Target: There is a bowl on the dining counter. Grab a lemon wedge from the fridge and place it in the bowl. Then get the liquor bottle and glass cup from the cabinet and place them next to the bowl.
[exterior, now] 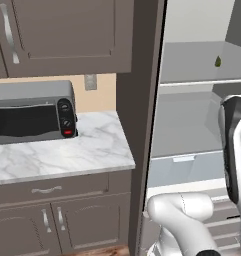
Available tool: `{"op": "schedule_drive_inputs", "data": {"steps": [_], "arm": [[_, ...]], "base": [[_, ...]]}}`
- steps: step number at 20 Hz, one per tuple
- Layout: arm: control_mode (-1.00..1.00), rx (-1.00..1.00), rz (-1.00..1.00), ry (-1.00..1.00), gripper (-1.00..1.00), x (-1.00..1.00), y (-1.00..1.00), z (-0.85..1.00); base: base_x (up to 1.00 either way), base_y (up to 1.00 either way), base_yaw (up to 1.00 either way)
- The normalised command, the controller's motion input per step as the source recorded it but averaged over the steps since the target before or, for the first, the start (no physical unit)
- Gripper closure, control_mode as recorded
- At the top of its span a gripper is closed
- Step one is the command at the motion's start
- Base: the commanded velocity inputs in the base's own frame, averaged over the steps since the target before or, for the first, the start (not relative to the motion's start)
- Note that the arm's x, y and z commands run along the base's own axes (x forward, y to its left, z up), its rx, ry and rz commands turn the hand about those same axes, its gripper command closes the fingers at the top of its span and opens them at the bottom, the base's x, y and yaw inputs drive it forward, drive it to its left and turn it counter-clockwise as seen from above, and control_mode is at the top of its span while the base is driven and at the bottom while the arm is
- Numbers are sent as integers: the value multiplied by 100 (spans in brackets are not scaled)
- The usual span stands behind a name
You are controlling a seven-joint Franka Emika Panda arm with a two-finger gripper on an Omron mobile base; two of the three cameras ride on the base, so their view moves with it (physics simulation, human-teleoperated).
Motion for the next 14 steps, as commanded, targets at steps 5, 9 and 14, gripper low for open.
{"op": "schedule_drive_inputs", "data": {"steps": [5,9,14], "arm": [[-100,2,3,-10,-100,-13,-5,70],[-100,1,0,-1,-100,50,0,76],[-100,2,0,2,-100,100,5,23]], "base": [[0,0,0],[0,0,0],[0,0,0]]}}
